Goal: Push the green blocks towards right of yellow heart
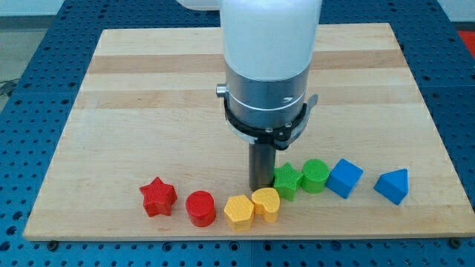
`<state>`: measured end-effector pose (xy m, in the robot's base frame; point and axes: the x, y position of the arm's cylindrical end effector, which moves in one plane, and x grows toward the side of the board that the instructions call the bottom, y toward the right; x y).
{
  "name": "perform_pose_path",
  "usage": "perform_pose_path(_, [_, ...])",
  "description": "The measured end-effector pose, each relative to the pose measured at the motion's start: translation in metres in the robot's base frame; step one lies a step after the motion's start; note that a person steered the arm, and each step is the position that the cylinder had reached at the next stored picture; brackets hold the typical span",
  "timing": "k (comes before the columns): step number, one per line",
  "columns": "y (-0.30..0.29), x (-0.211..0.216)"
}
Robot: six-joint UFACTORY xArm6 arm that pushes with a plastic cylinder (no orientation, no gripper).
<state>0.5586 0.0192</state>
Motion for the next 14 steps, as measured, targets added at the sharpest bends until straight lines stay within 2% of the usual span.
perform_pose_path(2, [0.003, -0.042])
perform_pose_path(5, [0.044, -0.026])
perform_pose_path(9, [0.046, -0.005])
perform_pose_path(13, [0.046, -0.004])
perform_pose_path(14, [0.047, -0.021])
